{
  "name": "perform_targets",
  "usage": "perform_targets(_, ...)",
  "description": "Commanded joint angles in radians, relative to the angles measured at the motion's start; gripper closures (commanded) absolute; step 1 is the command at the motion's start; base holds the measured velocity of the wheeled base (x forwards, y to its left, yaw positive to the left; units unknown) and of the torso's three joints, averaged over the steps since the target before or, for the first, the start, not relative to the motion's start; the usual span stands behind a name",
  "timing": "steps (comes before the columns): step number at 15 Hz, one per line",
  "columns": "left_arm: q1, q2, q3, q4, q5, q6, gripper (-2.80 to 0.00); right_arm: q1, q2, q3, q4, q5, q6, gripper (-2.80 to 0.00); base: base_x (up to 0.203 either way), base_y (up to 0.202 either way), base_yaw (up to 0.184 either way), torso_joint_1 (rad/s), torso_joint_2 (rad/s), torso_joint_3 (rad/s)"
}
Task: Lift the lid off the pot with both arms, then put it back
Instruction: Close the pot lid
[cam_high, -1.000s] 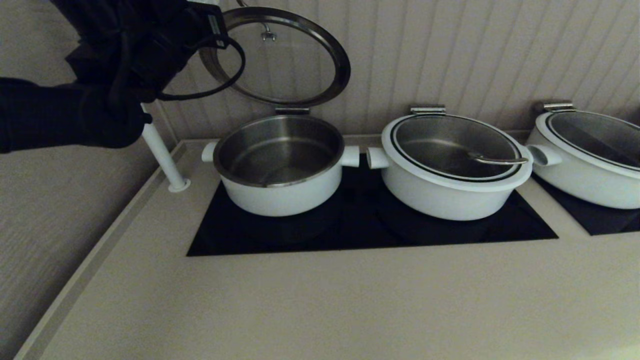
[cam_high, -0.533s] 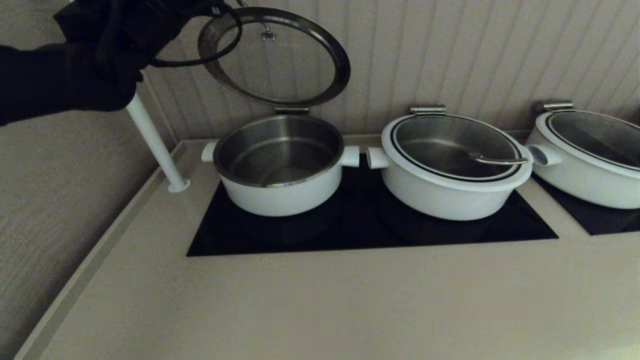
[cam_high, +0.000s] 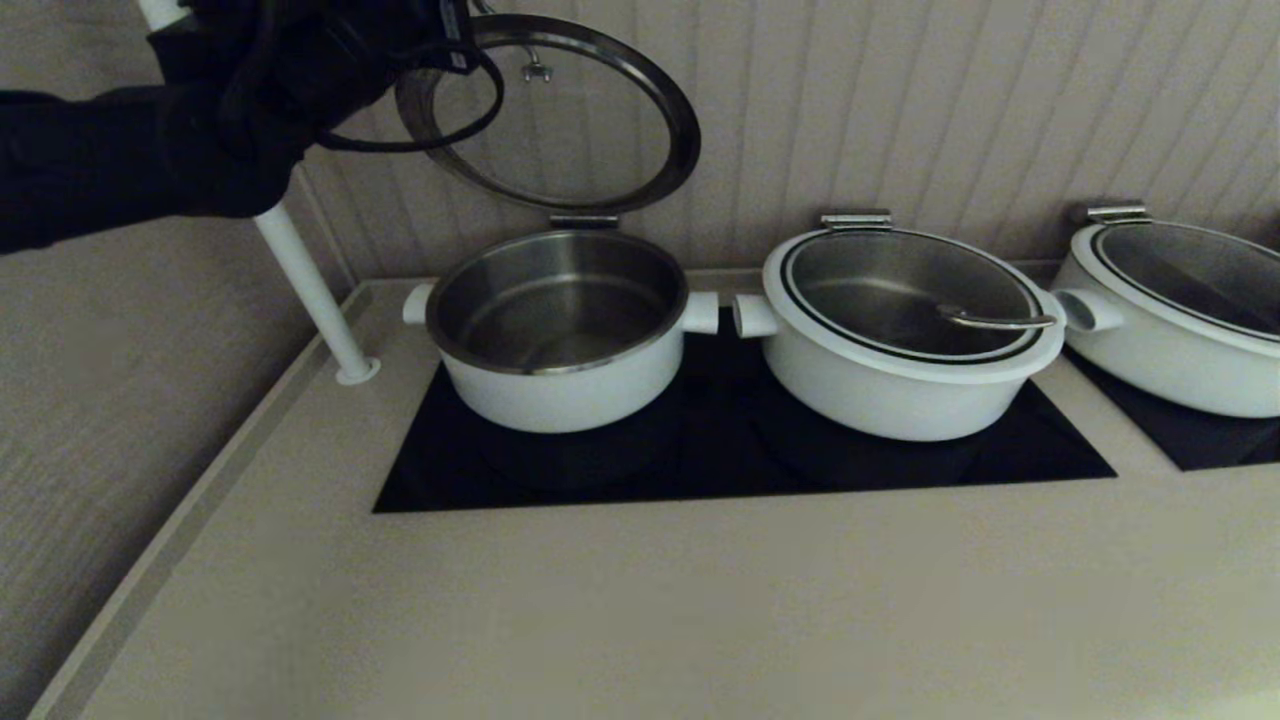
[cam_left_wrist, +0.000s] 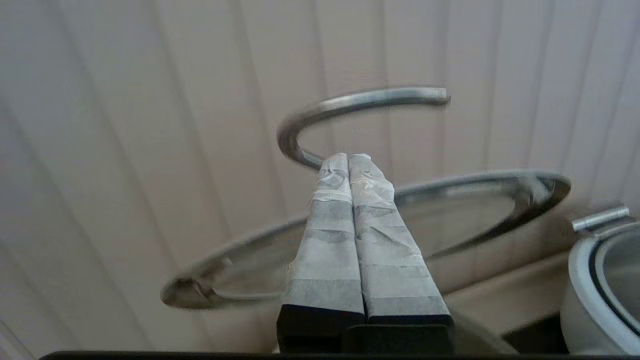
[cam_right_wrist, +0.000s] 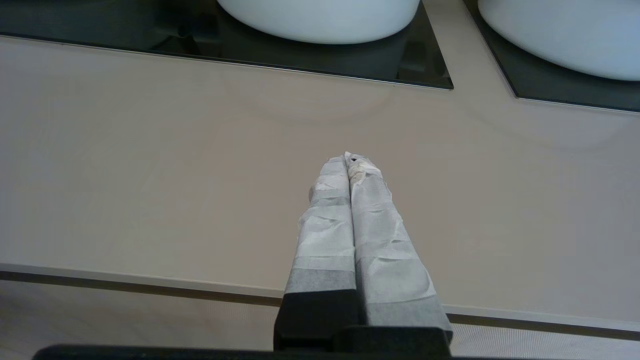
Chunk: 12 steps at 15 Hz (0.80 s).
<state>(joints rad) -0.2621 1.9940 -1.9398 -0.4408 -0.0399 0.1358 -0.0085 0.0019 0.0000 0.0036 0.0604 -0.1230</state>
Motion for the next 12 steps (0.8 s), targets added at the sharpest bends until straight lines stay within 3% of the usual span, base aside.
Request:
perform_targets(1,0.0,0.006,-0.001,0.0,-0.001,0.001,0.0,0.001,0.0,0.0,-0.001,0.001,-0.001,0.0,0.0,0.0,0.0,0.0,0.0,0.0)
perform_targets(12,0.0,0.014,-0.001,0.03,0.0,0.002,0.0,-0.001,0.0,0.0,0.0,0.001,0.0,0.0,0.0,0.0,0.0,0.0,0.0,0.0)
